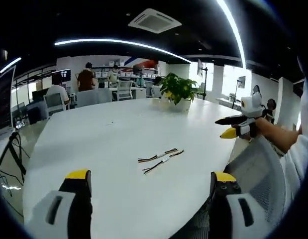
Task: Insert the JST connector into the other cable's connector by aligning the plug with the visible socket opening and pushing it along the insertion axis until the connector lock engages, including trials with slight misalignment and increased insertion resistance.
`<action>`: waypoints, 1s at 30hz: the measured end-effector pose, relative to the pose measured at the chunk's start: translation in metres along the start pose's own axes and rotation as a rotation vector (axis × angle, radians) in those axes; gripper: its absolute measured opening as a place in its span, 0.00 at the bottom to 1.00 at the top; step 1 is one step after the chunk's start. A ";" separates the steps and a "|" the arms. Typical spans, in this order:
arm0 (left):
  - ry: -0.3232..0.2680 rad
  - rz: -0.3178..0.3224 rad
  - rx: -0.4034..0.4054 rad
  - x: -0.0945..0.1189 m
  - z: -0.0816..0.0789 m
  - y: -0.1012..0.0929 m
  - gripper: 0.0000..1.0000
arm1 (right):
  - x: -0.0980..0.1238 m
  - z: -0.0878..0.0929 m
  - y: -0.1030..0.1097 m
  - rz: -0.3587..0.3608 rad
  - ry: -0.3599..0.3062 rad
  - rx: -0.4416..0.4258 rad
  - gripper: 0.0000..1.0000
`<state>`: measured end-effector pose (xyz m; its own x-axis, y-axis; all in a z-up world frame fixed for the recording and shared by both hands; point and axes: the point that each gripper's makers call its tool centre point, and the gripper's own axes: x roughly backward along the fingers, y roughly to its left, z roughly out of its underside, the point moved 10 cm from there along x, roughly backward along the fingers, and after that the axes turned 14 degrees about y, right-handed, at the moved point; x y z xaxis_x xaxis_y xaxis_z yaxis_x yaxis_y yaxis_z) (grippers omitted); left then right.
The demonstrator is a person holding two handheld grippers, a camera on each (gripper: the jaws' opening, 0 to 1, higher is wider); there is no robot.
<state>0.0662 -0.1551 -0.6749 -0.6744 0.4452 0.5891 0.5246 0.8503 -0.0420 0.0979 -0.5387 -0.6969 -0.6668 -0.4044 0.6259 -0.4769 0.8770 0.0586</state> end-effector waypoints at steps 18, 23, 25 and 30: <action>0.148 -0.045 0.194 -0.002 0.063 0.001 0.94 | -0.004 0.034 0.020 0.011 0.105 -0.034 0.89; 0.075 -0.088 0.199 -0.004 0.064 0.015 0.93 | -0.007 0.038 0.021 -0.005 0.124 -0.073 0.88; 0.080 -0.081 0.204 -0.006 0.064 0.014 0.90 | -0.008 0.038 0.021 -0.010 0.125 -0.075 0.85; 0.122 -0.102 0.241 -0.006 0.068 0.015 0.90 | -0.008 0.041 0.017 0.015 0.130 -0.145 0.82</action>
<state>0.0429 -0.1254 -0.7340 -0.6422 0.3296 0.6921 0.3091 0.9375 -0.1597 0.0720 -0.5313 -0.7326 -0.5892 -0.3626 0.7221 -0.3741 0.9145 0.1540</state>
